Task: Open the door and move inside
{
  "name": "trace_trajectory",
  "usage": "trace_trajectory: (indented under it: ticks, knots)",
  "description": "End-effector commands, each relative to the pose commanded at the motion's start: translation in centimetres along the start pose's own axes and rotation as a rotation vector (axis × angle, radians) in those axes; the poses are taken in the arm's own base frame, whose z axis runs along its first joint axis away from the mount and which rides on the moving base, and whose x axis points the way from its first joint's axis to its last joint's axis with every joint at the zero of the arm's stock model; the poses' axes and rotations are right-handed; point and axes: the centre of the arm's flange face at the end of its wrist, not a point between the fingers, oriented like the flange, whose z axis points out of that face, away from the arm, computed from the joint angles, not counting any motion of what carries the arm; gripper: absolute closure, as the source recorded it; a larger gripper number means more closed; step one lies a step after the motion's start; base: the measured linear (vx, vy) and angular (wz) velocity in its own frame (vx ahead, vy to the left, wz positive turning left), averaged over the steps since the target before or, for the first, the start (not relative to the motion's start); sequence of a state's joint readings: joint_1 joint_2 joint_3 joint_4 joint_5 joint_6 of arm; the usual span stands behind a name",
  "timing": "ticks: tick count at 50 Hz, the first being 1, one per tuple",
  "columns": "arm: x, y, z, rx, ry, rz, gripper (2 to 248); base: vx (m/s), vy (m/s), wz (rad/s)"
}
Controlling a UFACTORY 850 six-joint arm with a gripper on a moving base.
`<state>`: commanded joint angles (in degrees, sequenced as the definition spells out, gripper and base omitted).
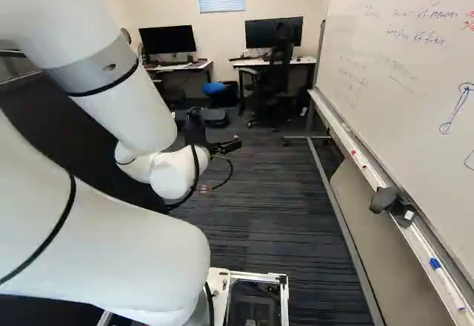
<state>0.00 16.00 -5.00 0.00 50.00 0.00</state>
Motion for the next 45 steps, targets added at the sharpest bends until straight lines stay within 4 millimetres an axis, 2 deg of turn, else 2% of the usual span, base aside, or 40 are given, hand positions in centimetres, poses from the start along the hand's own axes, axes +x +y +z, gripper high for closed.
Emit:
trace_trajectory:
  ticks: [45]
  knots:
    - [0.0, 0.0, 0.0, 0.0, 0.0, 0.0, 3, 0.206, -0.002, -0.019]
